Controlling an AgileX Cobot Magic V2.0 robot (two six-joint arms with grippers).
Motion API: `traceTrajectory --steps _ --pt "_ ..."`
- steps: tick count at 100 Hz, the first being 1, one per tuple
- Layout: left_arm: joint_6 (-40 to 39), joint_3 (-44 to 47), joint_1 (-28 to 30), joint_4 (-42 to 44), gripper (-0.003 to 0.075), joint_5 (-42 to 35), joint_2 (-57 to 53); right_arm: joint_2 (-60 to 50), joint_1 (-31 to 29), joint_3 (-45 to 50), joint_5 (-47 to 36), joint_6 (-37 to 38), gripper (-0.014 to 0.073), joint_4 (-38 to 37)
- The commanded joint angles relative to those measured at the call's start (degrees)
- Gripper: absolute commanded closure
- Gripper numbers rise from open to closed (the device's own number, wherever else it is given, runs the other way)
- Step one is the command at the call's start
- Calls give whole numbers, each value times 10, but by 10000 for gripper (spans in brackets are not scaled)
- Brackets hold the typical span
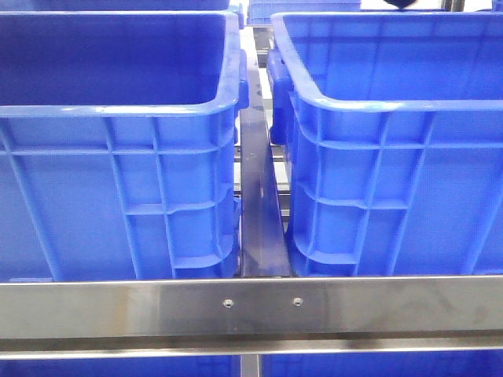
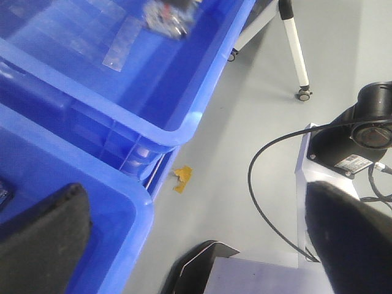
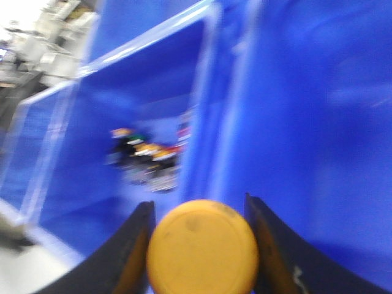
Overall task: Pick red and yellow buttons and place in box
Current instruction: 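Lower the yellow button into the empty crate and open the right gripper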
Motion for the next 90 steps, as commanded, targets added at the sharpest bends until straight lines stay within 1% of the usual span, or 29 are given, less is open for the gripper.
traceTrajectory --steps 1,10,23,32,56,90 --pt "-5 -18 1 -42 50 15 -16 13 -8 -43 -38 -11 375 -20" --pt "-5 -18 1 -45 50 15 -16 46 -8 -60 -90 -24 375 -49" --pt "-5 -18 1 -50 50 15 -16 110 -8 -90 -133 -103 375 -54" --pt "-5 -18 1 -54 50 15 -16 152 -7 -116 -150 -133 375 -54" --pt "-5 -18 1 -54 50 14 -16 253 4 -186 -215 -161 375 -53" --pt "-5 -18 1 -54 50 14 -16 368 26 -274 -238 -161 375 -53"
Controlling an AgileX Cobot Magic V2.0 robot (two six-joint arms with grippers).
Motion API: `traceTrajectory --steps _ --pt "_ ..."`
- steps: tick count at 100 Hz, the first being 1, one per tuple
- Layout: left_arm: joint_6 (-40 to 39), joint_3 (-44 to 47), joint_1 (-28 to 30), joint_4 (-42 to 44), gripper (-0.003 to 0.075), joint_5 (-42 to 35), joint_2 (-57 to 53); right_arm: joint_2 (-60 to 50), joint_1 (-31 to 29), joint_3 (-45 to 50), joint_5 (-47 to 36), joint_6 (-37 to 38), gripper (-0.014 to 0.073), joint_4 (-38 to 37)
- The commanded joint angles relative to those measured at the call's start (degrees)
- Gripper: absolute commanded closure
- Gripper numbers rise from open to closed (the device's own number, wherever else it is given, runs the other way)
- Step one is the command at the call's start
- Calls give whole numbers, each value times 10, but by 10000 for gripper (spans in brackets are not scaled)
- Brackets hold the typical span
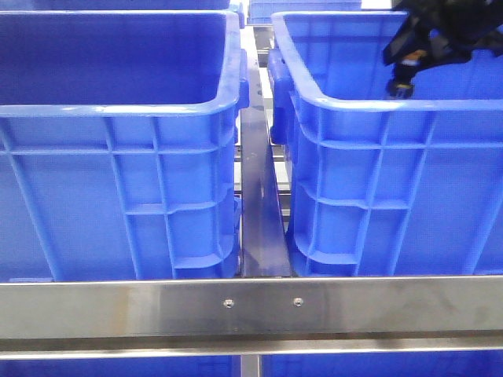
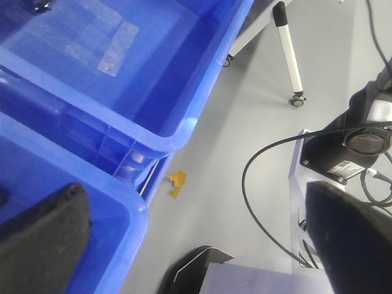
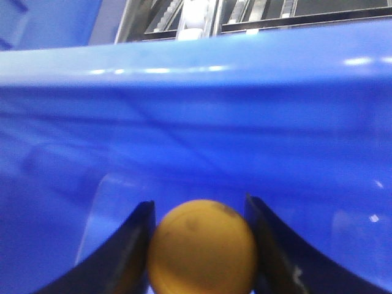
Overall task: Pick red and yellow buttons and place in box
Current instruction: 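Lower the yellow button into the empty crate and open the right gripper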
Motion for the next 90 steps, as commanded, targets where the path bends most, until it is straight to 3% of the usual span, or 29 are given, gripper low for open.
traceTrajectory --steps 1,90 --pt "-4 -18 1 -41 50 13 -16 -10 4 -35 -23 -7 375 22" --pt "-4 -18 1 -41 50 13 -16 18 4 -49 -66 -31 375 21"
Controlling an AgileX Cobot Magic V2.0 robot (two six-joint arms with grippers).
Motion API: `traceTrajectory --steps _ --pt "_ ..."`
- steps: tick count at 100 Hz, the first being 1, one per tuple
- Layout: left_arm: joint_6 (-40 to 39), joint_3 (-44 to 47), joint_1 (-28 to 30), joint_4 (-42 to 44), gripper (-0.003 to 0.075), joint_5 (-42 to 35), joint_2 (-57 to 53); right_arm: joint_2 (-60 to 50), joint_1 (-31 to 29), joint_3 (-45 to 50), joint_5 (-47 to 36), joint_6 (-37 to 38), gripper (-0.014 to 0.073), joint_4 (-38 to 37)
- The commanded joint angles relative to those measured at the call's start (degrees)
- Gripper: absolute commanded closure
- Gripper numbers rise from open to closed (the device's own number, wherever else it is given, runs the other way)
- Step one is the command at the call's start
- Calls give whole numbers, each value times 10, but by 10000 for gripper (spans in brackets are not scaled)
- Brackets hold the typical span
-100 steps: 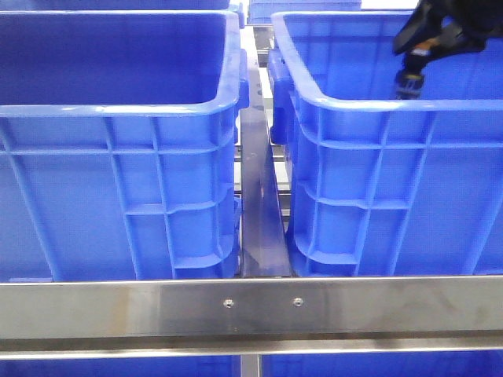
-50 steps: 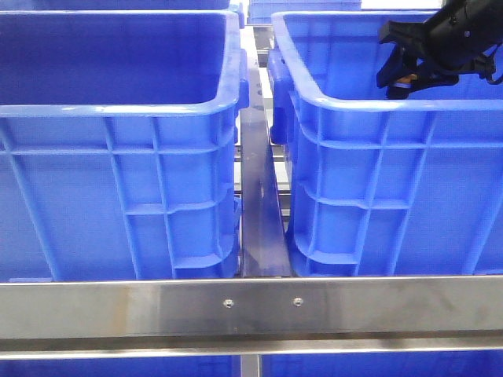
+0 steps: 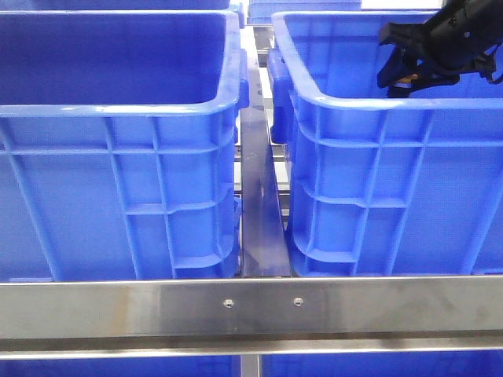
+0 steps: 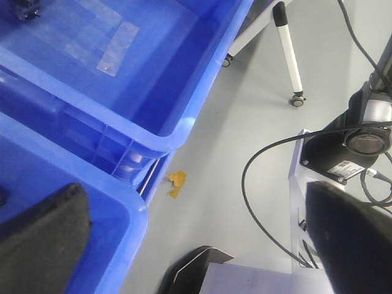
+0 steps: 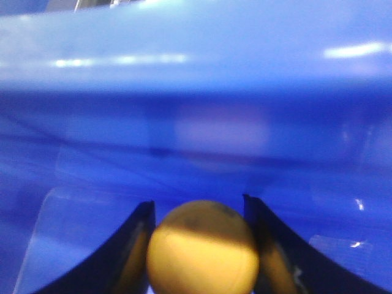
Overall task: Pick red and yellow buttons and place in box
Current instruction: 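Lower the yellow button into the empty crate and open the right gripper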
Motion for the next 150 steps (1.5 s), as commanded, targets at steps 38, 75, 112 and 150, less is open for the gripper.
traceTrajectory --steps 38,75,112,150 --pt "-4 -18 1 -56 50 13 -16 -11 -1 -22 0 -9 373 20" --pt "-4 -18 1 -56 50 13 -16 -16 -1 -22 6 -9 -34 20" --pt "-4 -18 1 -56 50 13 -16 -71 -1 19 1 -9 -30 20" --pt "-4 -18 1 -48 50 14 -16 -220 -1 143 26 -9 282 23"
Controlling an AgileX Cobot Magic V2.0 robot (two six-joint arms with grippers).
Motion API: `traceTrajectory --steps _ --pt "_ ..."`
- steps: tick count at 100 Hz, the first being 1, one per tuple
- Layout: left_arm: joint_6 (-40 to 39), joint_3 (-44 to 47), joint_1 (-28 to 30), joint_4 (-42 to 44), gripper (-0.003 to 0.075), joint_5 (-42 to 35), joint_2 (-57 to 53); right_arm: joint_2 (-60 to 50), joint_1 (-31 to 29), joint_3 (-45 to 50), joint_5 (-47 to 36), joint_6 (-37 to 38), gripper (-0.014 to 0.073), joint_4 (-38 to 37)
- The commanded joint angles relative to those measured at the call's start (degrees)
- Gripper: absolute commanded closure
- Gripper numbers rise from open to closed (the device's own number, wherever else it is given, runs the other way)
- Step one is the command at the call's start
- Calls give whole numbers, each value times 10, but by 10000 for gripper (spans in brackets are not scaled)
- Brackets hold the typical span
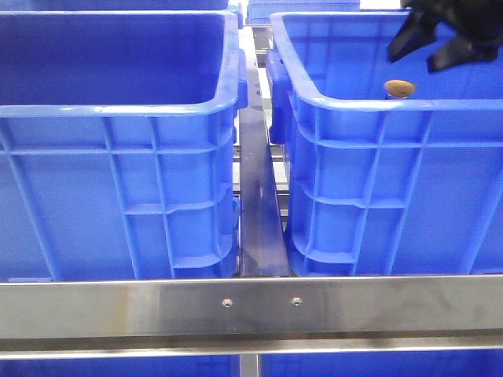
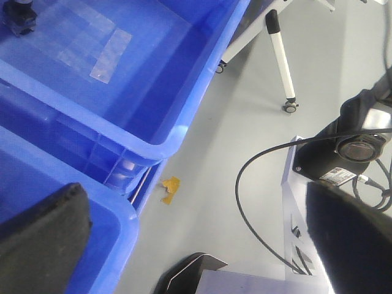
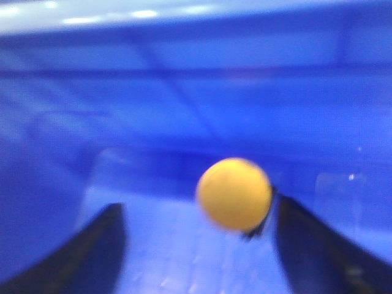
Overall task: Pick red and yellow buttons and place in box
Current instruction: 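Lower the yellow button into the empty crate and open the right gripper, then reach the left gripper into the button crate and grasp a red button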
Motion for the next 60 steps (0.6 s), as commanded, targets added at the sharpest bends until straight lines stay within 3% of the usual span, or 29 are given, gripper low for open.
traceTrajectory --steps 1,22,60 --pt "-4 -18 1 -32 50 14 -16 -72 -1 12 13 -5 310 17" --pt "-5 -18 1 -6 50 14 -16 -175 -1 103 59 -5 664 40" --pt "-74 -18 1 93 50 -37 -16 -353 -1 209 219 -5 659 95"
